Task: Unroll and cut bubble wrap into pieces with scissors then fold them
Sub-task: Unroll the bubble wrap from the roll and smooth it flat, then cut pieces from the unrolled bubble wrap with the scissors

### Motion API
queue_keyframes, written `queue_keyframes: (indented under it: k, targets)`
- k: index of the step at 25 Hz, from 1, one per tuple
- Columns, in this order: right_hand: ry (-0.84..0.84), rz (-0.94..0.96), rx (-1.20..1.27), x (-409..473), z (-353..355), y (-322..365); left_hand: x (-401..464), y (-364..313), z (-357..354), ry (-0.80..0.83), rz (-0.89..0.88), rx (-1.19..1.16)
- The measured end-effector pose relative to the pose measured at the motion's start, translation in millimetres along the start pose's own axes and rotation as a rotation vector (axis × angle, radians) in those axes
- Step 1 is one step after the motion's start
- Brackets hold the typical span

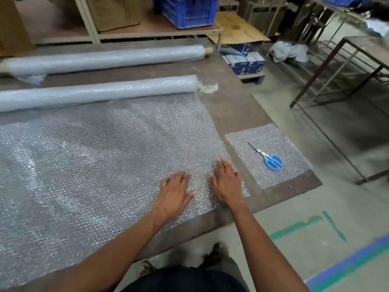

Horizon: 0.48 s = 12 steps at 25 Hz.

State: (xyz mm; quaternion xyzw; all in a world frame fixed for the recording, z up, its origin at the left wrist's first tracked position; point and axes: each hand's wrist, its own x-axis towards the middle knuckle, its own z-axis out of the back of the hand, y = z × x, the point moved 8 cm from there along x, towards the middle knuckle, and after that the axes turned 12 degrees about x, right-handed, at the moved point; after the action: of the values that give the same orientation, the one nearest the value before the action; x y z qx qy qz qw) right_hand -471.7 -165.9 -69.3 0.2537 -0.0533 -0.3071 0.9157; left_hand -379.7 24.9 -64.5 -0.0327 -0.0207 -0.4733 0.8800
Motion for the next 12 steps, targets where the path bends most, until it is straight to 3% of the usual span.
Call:
queue_keyframes:
  k: [4, 7, 12]
  targets:
    - [-0.101, 0.111, -0.014, 22, 32, -14, 43, -47, 5, -0.066, 0.027, -0.089]
    - [-0.190, 0.159, -0.021, 40, 63, -42, 80, -91, 1, -0.095, 0.104, -0.314]
    - [-0.268, 0.140, -0.095, 66, 124, -122, 138, -162, 4, -0.106, 0.385, -0.557]
